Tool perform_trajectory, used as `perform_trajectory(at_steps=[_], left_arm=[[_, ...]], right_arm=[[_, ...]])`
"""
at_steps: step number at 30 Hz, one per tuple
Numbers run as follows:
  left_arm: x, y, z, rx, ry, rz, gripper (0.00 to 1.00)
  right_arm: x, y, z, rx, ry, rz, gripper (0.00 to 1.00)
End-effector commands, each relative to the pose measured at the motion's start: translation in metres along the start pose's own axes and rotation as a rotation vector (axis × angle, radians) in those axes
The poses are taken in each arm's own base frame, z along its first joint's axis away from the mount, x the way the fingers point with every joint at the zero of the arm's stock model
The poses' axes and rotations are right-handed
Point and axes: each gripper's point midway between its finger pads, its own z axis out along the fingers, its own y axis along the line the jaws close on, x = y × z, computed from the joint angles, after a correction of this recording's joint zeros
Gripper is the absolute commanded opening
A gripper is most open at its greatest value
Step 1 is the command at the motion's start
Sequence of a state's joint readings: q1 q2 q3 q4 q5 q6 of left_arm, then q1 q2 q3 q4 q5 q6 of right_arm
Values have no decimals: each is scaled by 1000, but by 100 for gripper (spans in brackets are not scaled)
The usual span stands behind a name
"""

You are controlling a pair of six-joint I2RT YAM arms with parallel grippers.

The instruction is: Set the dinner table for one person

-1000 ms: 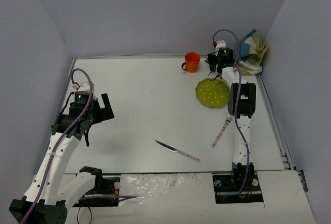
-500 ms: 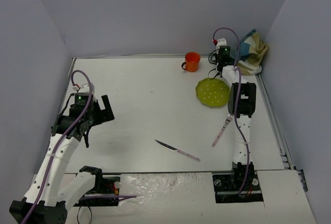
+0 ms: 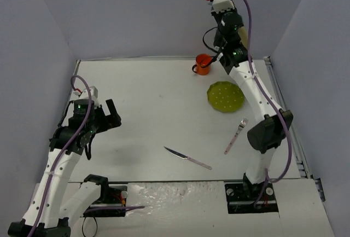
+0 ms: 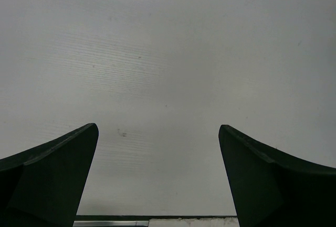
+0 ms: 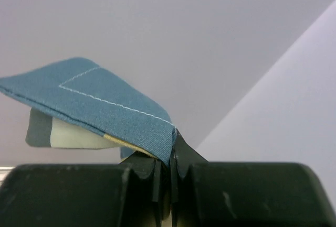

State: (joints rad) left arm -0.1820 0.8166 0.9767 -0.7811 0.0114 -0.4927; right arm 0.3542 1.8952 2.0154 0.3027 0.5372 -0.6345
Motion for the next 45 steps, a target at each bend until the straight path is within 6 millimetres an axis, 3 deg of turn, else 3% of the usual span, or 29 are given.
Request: perform_trajectory(at_steps=[1, 2, 4, 8, 9, 11, 13, 14, 15, 17, 19, 23, 32, 37, 39, 41, 45], left_arm=[[-39, -21, -30, 89, -137, -19, 97], [-43, -22, -36, 98, -154, -19, 97], [-47, -24, -44, 109, -168, -21, 97], [-47, -21, -55, 101, -185, -22, 97], [-47, -18, -56, 88, -188, -26, 97], [-46, -12, -58, 57, -192, -40, 97], [-46, -8, -62, 41, -202, -53, 97], [-46, -7, -63, 38, -203, -60, 97], [-45, -7, -64, 36, -206, -61, 97], [-47, -4, -68, 29, -220, -71, 97], [-48, -1, -73, 14, -233, -72, 97], [-48, 6, -80, -13, -253, -79, 97], [-45, 19, -90, -57, -296, -126, 97], [-55, 20, -102, -60, -337, -129, 97], [-58, 22, -105, -71, -347, -128, 97], [-60, 22, -106, -77, -355, -128, 97], [-65, 18, -103, -72, -348, -126, 97]], right_arm=[[-97, -12, -69, -57, -176, 36, 0], [-120, 0, -91, -119, -227, 49, 0], [-145, 15, -118, -204, -276, 80, 0], [-203, 85, -177, -546, -439, 249, 0], [-207, 105, -184, -605, -449, 278, 0], [-231, 126, -206, -719, -498, 392, 0], [-241, 169, -223, -824, -524, 434, 0], [-254, 179, -236, -868, -559, 473, 0], [-251, 191, -234, -873, -559, 473, 0], [-270, 216, -260, -1008, -650, 532, 0], [-280, 224, -273, -1044, -725, 539, 0], [-283, 239, -287, -1077, -782, 485, 0], [-250, 256, -320, -1210, -799, 341, 0], [-198, 271, -340, -1322, -667, 258, 0], [-194, 254, -341, -1297, -637, 274, 0], [-185, 252, -340, -1290, -602, 279, 0], [-188, 252, -330, -1256, -606, 261, 0]])
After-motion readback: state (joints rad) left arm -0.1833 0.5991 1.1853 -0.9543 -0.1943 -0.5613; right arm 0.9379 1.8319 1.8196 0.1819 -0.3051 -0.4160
